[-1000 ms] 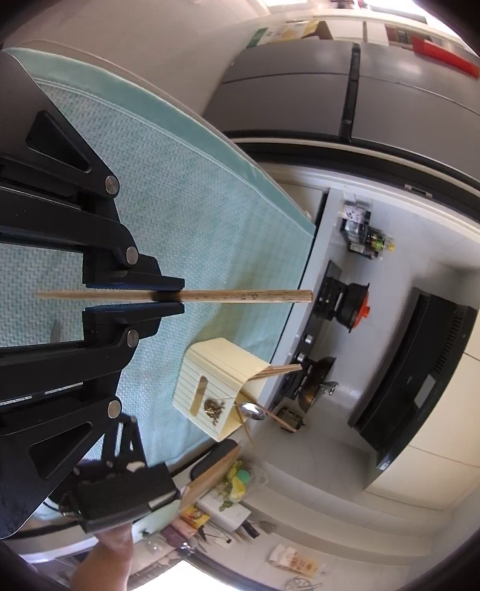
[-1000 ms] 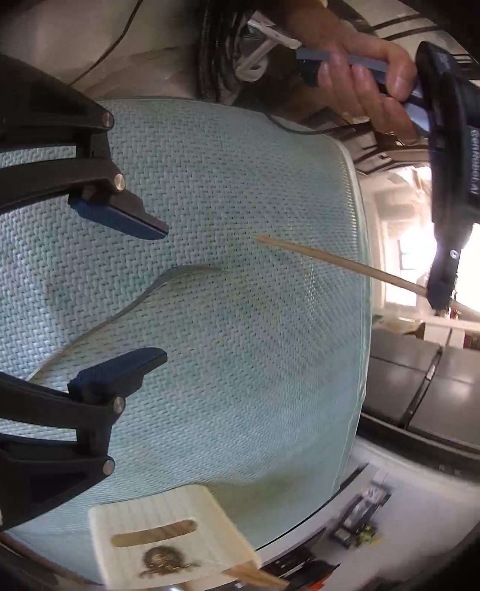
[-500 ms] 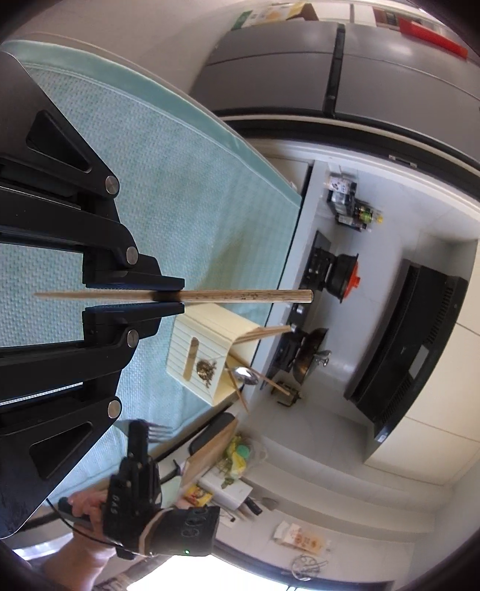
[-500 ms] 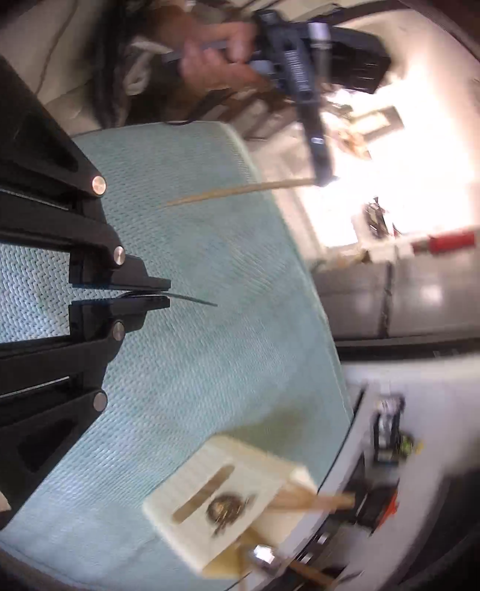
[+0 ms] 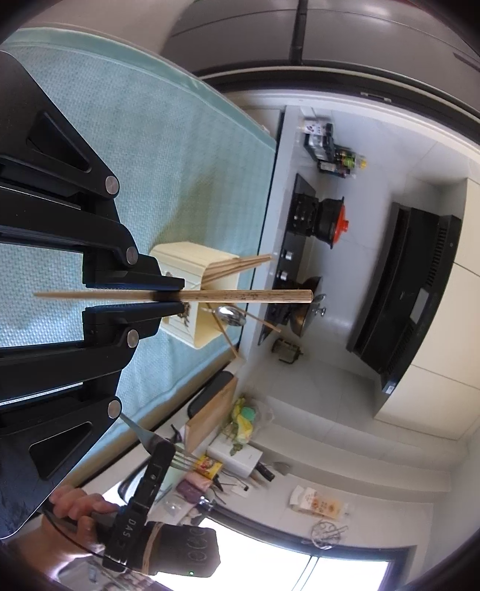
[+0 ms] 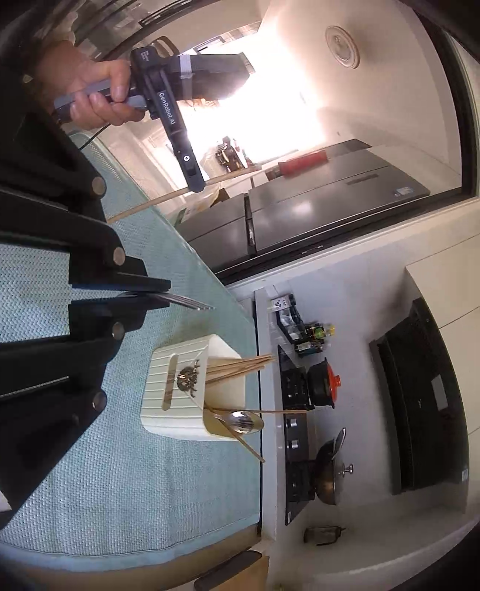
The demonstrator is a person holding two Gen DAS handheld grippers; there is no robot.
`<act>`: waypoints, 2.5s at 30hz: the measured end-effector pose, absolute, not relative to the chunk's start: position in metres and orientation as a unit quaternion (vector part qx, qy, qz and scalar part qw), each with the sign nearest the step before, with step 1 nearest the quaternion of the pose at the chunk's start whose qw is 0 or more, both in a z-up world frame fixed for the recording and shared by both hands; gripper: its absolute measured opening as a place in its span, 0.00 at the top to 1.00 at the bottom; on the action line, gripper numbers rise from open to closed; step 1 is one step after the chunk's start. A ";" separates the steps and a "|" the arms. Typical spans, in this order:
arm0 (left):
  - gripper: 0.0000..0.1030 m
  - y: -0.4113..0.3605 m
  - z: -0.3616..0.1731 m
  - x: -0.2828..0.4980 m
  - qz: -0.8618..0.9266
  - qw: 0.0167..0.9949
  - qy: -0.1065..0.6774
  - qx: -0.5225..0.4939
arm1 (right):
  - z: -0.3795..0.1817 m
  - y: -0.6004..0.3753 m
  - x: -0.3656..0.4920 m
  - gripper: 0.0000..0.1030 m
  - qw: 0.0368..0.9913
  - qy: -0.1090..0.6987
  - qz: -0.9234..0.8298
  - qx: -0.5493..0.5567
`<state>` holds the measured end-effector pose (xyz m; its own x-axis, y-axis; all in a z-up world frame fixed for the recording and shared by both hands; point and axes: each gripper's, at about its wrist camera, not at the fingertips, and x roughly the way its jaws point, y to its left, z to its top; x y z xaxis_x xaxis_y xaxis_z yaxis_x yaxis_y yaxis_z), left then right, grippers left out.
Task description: Organize utensils
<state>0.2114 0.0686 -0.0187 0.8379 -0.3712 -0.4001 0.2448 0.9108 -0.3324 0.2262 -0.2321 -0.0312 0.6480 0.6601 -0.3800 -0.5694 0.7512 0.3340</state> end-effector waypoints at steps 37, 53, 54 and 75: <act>0.62 -0.008 -0.067 0.487 -0.111 0.922 0.358 -0.097 | -0.077 -0.188 0.516 0.94 0.885 0.365 0.257 0.135; 0.00 0.007 0.034 0.292 0.003 0.980 0.200 0.020 | 0.051 -0.211 0.366 0.17 0.955 0.214 0.204 0.032; 0.00 0.006 0.031 0.284 -0.001 0.976 0.216 0.014 | 0.054 -0.211 0.351 0.14 0.958 0.207 0.197 0.023; 0.00 -0.003 -0.005 0.178 0.035 0.958 0.285 -0.009 | 0.007 -0.216 0.193 0.00 0.968 0.218 0.123 0.002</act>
